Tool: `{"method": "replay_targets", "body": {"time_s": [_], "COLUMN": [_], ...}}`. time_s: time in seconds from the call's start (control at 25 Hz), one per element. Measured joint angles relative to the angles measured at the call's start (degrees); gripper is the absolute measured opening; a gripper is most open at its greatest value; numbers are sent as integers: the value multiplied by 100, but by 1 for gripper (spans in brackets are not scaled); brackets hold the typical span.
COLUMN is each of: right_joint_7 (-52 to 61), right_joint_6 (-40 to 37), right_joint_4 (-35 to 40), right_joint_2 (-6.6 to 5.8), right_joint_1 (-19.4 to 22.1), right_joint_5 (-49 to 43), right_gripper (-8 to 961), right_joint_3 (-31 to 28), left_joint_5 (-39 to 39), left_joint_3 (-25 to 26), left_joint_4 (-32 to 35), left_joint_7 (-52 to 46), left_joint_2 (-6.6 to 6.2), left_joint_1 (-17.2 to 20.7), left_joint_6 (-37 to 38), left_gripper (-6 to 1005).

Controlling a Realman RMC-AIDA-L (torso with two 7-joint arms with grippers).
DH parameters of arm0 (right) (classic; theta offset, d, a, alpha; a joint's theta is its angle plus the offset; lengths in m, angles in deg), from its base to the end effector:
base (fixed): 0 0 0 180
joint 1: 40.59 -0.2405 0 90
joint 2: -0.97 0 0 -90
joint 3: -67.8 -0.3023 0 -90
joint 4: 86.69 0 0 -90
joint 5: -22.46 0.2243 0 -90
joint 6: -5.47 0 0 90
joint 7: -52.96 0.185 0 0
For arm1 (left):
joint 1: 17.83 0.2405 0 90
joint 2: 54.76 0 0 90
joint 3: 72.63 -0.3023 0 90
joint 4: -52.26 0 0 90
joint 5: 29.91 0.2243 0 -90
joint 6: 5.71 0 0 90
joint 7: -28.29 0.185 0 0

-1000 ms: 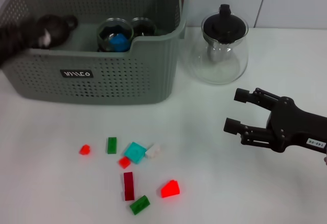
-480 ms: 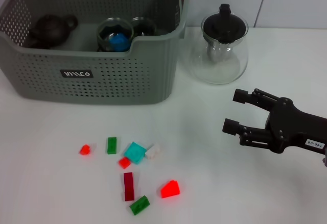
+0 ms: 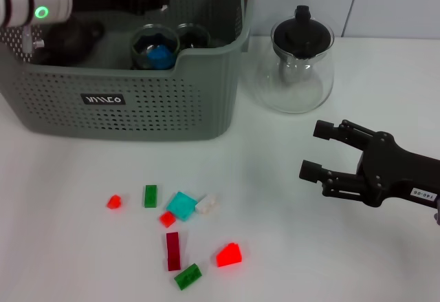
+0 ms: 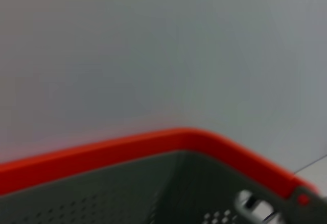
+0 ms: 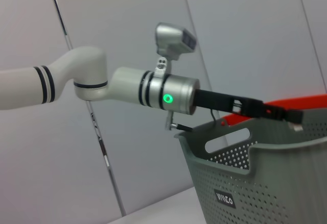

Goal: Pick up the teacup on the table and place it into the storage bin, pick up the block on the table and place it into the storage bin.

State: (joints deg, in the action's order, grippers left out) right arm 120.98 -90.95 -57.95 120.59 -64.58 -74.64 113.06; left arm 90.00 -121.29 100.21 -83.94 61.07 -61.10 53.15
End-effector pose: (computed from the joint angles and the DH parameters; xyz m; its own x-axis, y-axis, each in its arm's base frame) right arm 0.2821 0.3267 -0.0675 0.6384 -0.2640 -0.7230 -0.4363 -0.8980 -0.0573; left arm -0.2258 0.5275 0.0069 0.7548 0.4238 0.5007 0.6470 -0.6065 -0.4621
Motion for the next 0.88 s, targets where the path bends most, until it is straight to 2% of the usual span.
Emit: {"method": "replay_targets", "body": {"time_s": [0.24,0.52,0.72,0.84,0.88], "right_joint_7": [-10,-34,-39,-42,-44], "right_joint_6": [0,1,0,3,10], "right_joint_4": [0,0,0,0,0], "right_joint_2": [0,0,0,0,-1], "right_joint_1": [27,50,53,48,43], "right_joint_5": [-16,-5,13,19,19], "right_gripper": [944,944,944,944,944], "right_joint_3": [0,0,0,0,-1], "left_joint_5": [464,110,-1112,-2502,-3005], "left_joint_3": [-209,-83,77,621,909], "left_joint_4": [-28,340,713,679,547], "left_joint_7": [-329,-356,-182,408,724], "left_joint_2": [113,224,250,325,338], "left_joint_1": [-58,118,605,1026,1198], "left_joint_6": [-452,-404,-130,444,915], "left_gripper": [415,448,483,498,497]}}
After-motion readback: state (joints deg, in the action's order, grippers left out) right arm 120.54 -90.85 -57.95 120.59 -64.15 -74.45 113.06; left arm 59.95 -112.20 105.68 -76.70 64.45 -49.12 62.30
